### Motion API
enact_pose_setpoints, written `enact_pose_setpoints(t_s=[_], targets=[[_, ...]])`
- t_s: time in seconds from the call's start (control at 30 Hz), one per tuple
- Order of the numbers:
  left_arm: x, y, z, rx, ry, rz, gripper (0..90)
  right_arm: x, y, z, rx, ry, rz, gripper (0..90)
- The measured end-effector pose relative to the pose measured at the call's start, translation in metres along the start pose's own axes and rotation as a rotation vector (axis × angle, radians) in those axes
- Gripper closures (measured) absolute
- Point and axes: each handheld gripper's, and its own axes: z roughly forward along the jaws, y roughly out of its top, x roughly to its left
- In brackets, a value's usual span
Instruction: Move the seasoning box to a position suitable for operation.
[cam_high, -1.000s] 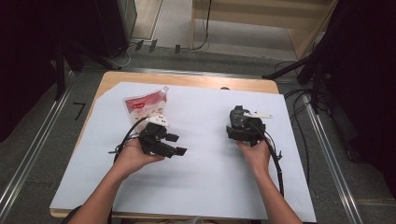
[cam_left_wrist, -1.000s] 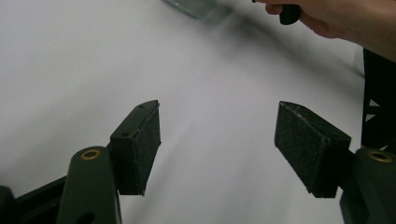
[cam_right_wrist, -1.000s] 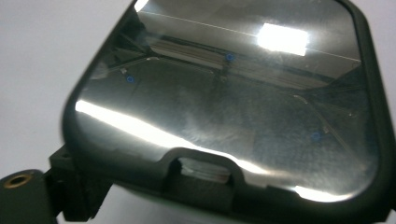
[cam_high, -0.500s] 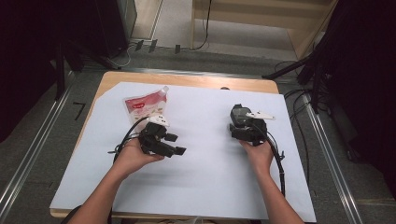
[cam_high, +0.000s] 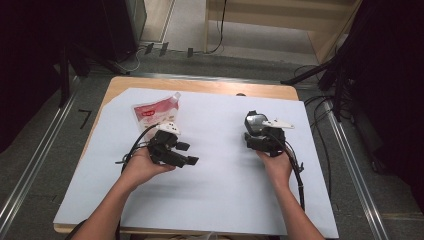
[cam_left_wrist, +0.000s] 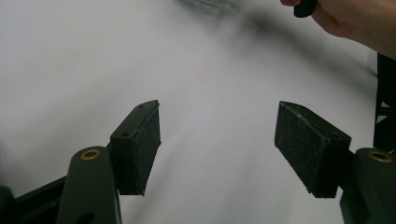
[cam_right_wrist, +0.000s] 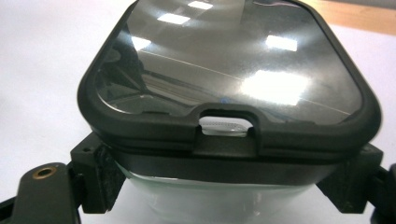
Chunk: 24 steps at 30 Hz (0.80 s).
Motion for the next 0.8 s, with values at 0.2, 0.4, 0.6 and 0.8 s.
enact_pose_setpoints(t_s=[0.2,0.4,0.6,0.8], targets=[[0.001,0.0,-0.001,-0.007,0.002,0.0,32.6,0.008,0.005,-0.009,-0.036,0.029,-0.01,16.0],[0.002,0.0,-0.002,-0.006,0.003,0.0,34.1,0.019,0.009,-0.018,-0.045,0.082,-0.016,16.0],[0.003,0.0,-0.003,0.004,0.028,-0.016,34.8,0.034,0.007,-0.02,-0.041,0.133,-0.025,16.0],[0.006,0.0,-0.005,-0.001,0.05,-0.026,34.7,0.048,0.004,-0.018,-0.018,0.171,-0.055,16.0]])
